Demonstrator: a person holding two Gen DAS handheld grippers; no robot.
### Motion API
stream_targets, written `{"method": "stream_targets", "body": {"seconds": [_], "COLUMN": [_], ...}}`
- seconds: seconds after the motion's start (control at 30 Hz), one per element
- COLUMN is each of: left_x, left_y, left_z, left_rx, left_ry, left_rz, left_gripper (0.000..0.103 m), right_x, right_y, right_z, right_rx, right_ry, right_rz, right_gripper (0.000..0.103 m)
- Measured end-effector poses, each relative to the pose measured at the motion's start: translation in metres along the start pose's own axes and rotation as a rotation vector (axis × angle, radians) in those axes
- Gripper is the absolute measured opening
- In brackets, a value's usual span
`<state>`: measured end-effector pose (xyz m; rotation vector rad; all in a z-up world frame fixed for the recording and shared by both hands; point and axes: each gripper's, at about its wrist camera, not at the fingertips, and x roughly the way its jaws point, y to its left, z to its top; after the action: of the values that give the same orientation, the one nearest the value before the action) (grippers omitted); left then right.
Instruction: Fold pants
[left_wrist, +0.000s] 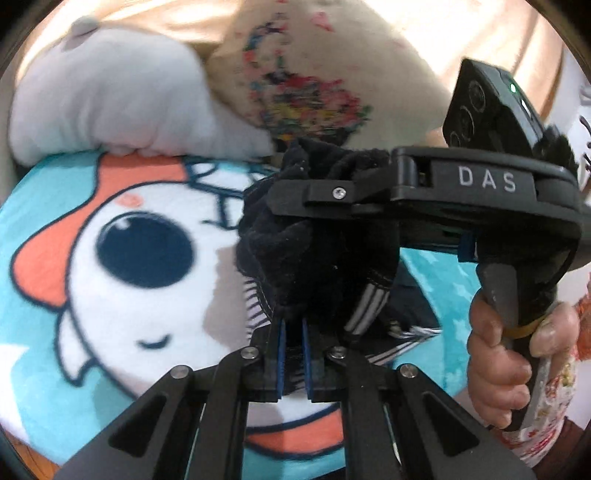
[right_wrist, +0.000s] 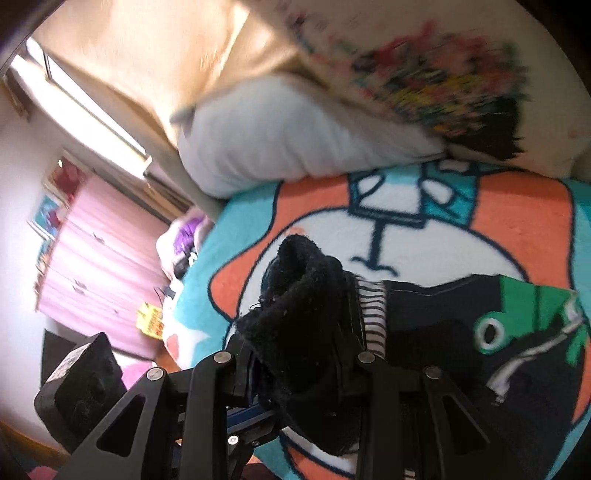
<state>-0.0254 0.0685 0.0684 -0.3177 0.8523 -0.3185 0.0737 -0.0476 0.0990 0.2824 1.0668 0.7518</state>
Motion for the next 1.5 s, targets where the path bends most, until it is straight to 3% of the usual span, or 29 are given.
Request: {"method": "stream_targets", "body": {"seconds": [0.27,0.47,0.67,0.8,0.87,0.93,1.07,1.2,1.33,1.43,1.5], "left_x": [0.031,0.038,0.028,0.032,0.038,0.049,0.065,0.068,0.058,0.049,0.046], "left_y": [-0.053,-0.062,-0.045,-0.032,-0.034,-0.040,-0.052,-0.053,-0.048,-0.039,-0.031], "left_z": [0.008,0.006,0.012,0.017,0.015,0.012,0.005,0.003,0.004,0.010,0.015], "left_rx": [0.084,0.084,0.052,0.007,0.012,0.026,0.050,0.053,0.044,0.017,-0.009], "left_ry": [0.055,0.087,0.067,0.077,0.089,0.115,0.153,0.161,0.148,0.109,0.088], "left_rz": [-0.069,-0.116,-0.059,-0.019,-0.016,-0.018,-0.016,-0.003,-0.013,-0.034,-0.021], "left_gripper": [0.007,0.011,0.023,0.023,0.023,0.023,0.024,0.026,0.028,0.042,0.042], "right_x": [-0.059,-0.085,-0.097,-0.128,-0.150,-0.164,-0.156,-0.126,-0.104,-0.105,-0.116], "right_y": [-0.056,-0.100,-0.139,-0.162,-0.161,-0.153,-0.127,-0.114,-0.132,-0.151,-0.157], "right_z": [-0.016,-0.032,-0.049,-0.056,-0.058,-0.058,-0.053,-0.053,-0.064,-0.077,-0.086], "right_rx": [0.117,0.188,0.263,0.343,0.353,0.335,0.268,0.242,0.302,0.351,0.359], "right_ry": [-0.117,-0.168,-0.215,-0.318,-0.400,-0.442,-0.410,-0.317,-0.273,-0.277,-0.306], "right_rz": [0.032,0.016,-0.073,-0.076,-0.090,-0.050,0.100,0.218,0.129,0.067,0.065], "right_gripper": [0.032,0.033,0.054,0.055,0.057,0.057,0.057,0.057,0.057,0.057,0.057]}}
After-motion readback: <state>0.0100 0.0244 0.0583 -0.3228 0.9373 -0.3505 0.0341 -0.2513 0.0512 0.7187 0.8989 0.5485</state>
